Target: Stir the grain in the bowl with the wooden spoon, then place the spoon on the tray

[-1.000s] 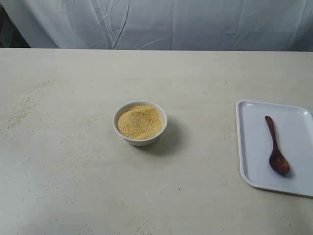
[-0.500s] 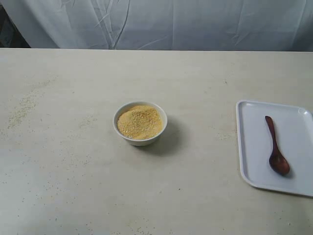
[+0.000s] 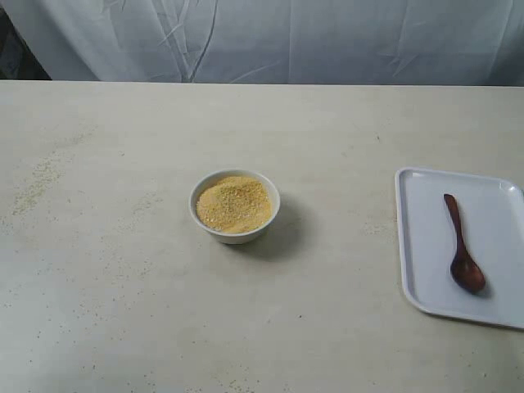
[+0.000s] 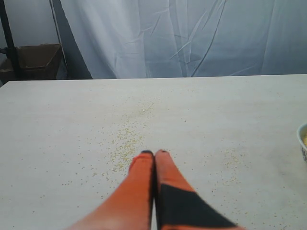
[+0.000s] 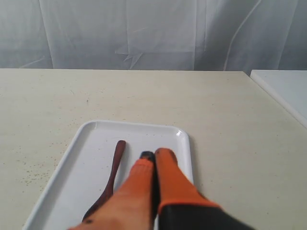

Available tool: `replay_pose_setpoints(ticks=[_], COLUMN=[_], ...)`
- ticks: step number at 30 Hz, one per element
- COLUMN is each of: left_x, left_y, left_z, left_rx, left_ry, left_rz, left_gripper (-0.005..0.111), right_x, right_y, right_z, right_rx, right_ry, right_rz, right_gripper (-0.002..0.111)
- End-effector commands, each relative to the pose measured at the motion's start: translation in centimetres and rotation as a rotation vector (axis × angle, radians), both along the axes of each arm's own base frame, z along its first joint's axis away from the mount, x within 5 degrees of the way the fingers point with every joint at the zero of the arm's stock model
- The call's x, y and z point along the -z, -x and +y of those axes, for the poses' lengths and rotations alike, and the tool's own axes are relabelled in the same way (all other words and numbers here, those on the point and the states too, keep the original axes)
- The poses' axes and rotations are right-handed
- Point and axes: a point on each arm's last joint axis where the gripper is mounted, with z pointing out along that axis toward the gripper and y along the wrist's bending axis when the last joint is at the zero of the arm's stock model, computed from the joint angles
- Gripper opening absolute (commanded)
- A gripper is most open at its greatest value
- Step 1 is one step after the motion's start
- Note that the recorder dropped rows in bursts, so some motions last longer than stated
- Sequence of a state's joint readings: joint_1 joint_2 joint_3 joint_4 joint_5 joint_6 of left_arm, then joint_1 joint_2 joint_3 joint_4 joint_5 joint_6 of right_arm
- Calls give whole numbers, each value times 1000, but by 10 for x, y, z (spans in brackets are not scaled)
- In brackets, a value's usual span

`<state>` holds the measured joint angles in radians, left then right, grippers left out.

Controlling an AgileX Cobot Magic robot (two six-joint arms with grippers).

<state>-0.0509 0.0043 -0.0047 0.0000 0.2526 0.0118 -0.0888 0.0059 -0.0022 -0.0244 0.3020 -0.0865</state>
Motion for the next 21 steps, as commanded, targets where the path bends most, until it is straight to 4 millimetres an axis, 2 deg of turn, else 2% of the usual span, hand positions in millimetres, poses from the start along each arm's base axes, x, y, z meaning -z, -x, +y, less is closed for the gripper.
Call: replay_pose_setpoints(ticks=[1, 21], left_x=[0, 0], left_y=[0, 0], left_z=[0, 0], left_rx=[1, 1], left_ry=[2, 2], left_rz=[-15, -15], left_gripper=[0, 0], right_x=[0, 0], right_y=[0, 0], right_z=[0, 1], right_rx=[-4, -6], right_ry=[-10, -30], right_rz=[-6, -8], right_gripper=[0, 0])
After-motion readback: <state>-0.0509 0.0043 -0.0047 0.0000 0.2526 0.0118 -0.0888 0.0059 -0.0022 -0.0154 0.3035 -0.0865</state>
